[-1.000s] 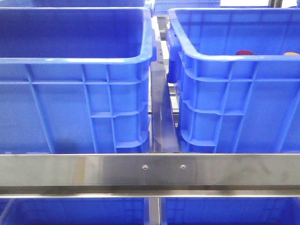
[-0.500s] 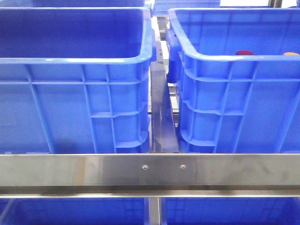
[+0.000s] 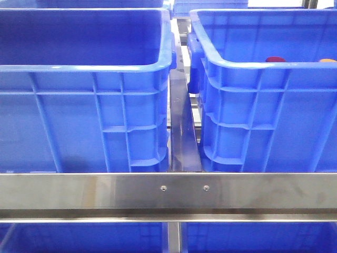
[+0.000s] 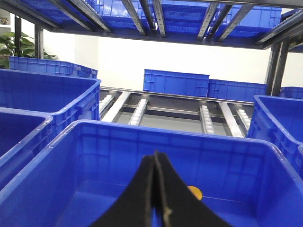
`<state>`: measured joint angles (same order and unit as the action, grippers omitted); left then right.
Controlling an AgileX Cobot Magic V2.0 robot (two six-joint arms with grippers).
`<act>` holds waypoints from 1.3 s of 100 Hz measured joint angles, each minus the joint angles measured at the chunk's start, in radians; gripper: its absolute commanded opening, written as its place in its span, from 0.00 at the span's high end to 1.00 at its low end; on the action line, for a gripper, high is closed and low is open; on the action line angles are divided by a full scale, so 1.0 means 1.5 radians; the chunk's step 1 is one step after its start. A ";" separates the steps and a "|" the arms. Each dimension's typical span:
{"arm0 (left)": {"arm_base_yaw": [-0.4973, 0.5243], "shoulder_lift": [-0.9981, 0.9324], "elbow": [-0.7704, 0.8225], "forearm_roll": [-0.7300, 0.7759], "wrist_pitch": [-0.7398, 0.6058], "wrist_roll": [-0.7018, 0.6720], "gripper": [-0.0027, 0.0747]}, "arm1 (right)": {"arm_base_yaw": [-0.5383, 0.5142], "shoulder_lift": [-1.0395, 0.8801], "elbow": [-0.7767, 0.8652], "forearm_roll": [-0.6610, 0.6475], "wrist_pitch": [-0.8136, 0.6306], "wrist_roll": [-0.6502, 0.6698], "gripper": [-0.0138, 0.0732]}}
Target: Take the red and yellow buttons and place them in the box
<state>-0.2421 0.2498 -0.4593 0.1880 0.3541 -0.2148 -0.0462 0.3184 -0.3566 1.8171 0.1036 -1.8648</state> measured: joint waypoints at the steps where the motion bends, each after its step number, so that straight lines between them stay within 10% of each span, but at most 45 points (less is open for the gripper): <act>1: 0.000 -0.003 0.009 0.000 -0.002 0.000 0.99 | 0.000 0.000 0.000 0.000 0.000 0.000 0.92; 68: 0.117 -0.169 0.296 0.014 -0.151 0.000 0.99 | 0.000 0.000 0.000 0.002 0.000 0.001 0.92; 130: 0.125 -0.169 0.303 0.004 -0.243 0.000 0.99 | 0.000 0.000 0.000 0.002 0.000 0.001 0.92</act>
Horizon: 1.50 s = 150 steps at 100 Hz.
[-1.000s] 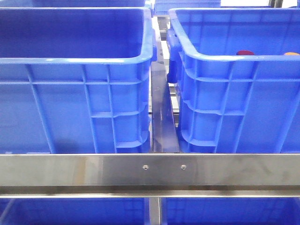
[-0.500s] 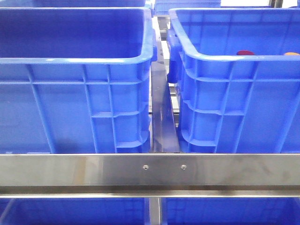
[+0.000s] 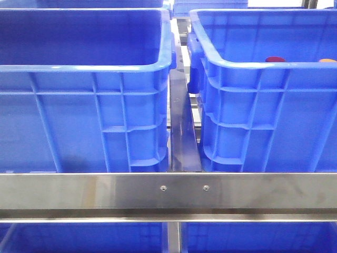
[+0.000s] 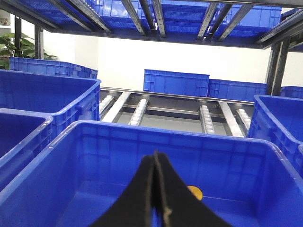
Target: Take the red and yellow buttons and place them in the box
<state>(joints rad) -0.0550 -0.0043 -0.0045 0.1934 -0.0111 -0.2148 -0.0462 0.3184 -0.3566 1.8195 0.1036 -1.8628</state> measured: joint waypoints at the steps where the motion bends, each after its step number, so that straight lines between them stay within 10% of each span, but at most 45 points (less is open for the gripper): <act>1: 0.000 0.000 0.000 0.000 0.000 0.000 0.99 | 0.000 0.000 0.000 0.000 0.000 0.000 0.92; 114: 0.000 0.000 0.000 0.000 -0.001 0.000 0.99 | 0.000 0.000 0.000 0.000 0.000 0.007 0.92; 128: 0.000 0.000 0.000 0.000 -0.001 0.000 0.99 | 0.000 0.000 0.000 -0.108 0.017 0.141 0.92; 150: 0.000 0.000 0.000 0.000 -0.001 0.000 0.99 | 0.000 0.000 0.000 -0.535 0.042 0.606 0.92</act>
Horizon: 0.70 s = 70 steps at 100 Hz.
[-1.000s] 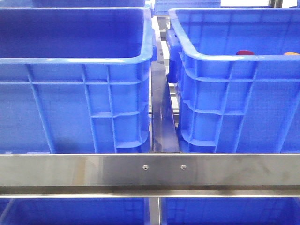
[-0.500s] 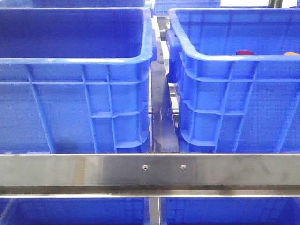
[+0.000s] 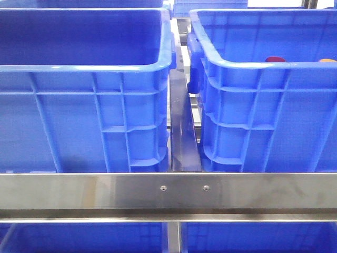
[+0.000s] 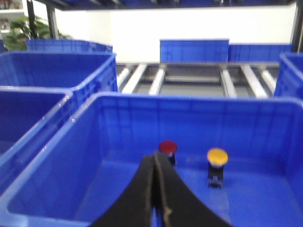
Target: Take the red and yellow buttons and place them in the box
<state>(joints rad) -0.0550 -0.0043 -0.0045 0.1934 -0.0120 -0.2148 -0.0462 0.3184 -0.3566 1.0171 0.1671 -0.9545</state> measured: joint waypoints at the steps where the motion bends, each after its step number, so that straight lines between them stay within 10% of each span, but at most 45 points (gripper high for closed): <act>1: 0.000 0.000 0.000 0.000 0.000 0.000 0.99 | 0.000 0.000 0.000 -0.014 0.000 0.015 0.92; 33: 0.000 0.000 0.000 0.000 0.000 0.000 0.99 | 0.000 -0.004 0.000 -0.518 -0.001 0.571 0.92; 70: 0.000 0.000 0.000 0.000 0.000 0.000 0.99 | 0.033 -0.114 0.079 -0.594 -0.061 0.646 0.92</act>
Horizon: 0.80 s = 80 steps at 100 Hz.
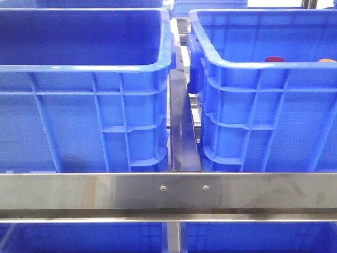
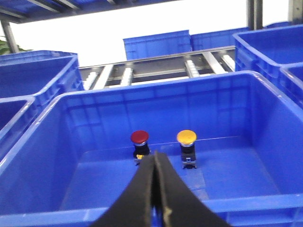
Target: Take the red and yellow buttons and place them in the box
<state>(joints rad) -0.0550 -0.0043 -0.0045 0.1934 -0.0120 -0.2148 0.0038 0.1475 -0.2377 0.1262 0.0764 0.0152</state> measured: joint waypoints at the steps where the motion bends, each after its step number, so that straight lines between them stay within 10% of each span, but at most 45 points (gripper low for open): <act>1: 0.000 0.000 0.000 0.000 0.000 0.000 0.99 | 0.002 -0.003 0.004 -0.001 0.000 0.000 0.92; 80: 0.000 0.000 0.000 0.000 0.000 0.000 0.99 | 0.039 -0.105 0.177 -0.028 -0.110 0.031 0.92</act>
<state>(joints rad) -0.0550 -0.0043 -0.0045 0.1934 -0.0120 -0.2148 0.0624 -0.0097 0.0277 0.0835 -0.0881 0.0618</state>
